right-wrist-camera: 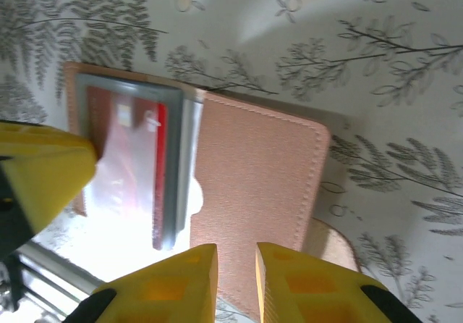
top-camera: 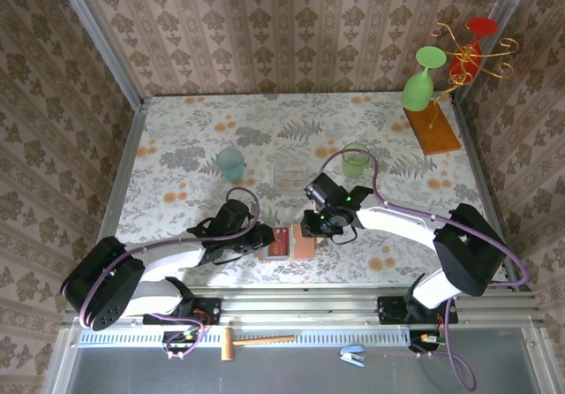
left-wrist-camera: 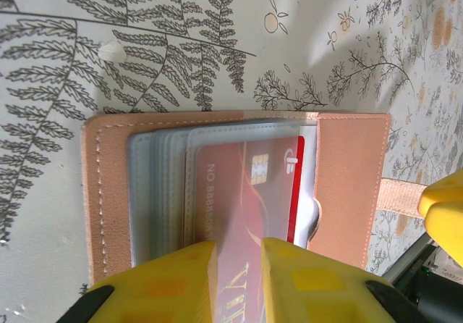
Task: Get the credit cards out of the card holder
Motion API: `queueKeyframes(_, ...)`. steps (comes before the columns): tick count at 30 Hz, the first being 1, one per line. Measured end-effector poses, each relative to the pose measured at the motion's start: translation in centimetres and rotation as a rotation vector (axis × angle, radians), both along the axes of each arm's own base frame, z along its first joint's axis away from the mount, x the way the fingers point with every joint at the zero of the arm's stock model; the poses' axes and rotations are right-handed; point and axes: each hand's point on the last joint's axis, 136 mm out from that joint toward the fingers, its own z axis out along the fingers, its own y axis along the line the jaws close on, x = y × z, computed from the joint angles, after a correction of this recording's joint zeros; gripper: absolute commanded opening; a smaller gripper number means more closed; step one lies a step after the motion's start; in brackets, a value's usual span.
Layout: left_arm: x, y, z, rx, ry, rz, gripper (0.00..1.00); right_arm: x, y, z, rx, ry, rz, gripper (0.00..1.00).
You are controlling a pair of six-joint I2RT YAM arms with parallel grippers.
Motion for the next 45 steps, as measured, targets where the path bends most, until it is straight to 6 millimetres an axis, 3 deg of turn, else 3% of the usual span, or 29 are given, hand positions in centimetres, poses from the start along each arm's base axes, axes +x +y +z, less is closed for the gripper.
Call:
queueKeyframes(5, 0.0, 0.1, 0.0, 0.001, 0.0, 0.002, 0.24, -0.2, 2.3, 0.4, 0.079, 0.02, 0.032, 0.19)
queueKeyframes(11, -0.1, 0.5, 0.5, 0.004, -0.004, 0.009, 0.24, -0.6, 3.6, -1.0, 0.095, 0.064, 0.057, 0.19)
queueKeyframes(23, 1.0, -1.0, 2.0, -0.008, -0.02, -0.01, 0.24, -0.9, 2.7, -5.0, -0.001, 0.129, 0.045, 0.16)
queueKeyframes(32, 0.6, -3.6, 0.7, 0.015, 0.015, -0.076, 0.24, -0.7, 2.4, -5.2, -0.01, 0.113, 0.059, 0.16)
queueKeyframes(45, 0.7, -3.6, 0.4, 0.019, 0.017, -0.074, 0.24, -0.2, 1.2, -4.4, -0.013, 0.074, 0.058, 0.18)
